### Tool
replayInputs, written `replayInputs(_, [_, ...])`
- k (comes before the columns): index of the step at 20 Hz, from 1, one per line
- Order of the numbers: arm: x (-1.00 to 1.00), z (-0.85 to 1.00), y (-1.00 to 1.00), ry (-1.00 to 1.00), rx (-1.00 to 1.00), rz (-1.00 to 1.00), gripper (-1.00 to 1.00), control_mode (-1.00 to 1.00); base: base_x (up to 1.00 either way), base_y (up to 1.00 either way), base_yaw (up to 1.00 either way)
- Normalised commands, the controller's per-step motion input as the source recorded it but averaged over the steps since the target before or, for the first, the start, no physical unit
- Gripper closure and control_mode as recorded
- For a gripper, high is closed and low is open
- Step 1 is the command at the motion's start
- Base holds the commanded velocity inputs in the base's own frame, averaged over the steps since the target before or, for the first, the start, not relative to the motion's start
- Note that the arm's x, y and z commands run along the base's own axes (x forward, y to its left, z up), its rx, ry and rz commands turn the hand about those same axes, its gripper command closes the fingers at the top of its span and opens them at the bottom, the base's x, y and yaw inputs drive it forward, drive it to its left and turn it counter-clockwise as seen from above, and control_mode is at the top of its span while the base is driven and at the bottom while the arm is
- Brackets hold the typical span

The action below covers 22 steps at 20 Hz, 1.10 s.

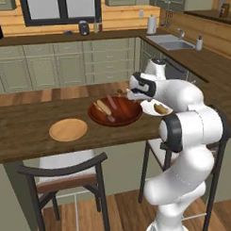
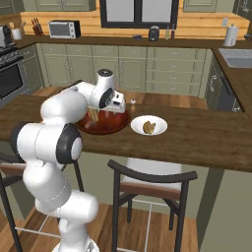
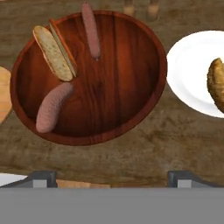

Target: Place one bun and one sausage from the bowl on each plate.

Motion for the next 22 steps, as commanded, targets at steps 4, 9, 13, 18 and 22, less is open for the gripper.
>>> replayInputs(4, [0.74,-0.18,0.52,0.03,0.01,0.02,-1.0,-1.0,0.0,0.0,0.0])
replayInputs(9, [0.65,-0.4,0.64,0.0,0.0,0.0,-1.0,-1.0,0.0,0.0,0.0])
replayInputs(13, [0.61,-0.48,0.22,-0.06,0.0,-0.03,-1.0,-1.0,0.0,0.0,0.0])
replayInputs(18, [0.67,-0.31,0.02,-0.02,0.0,-0.08,-1.0,-1.0,0.0,0.0,0.0])
replayInputs(22, [0.67,-0.21,0.07,0.01,0.0,-0.08,-1.0,-1.0,0.0,0.0,0.0])
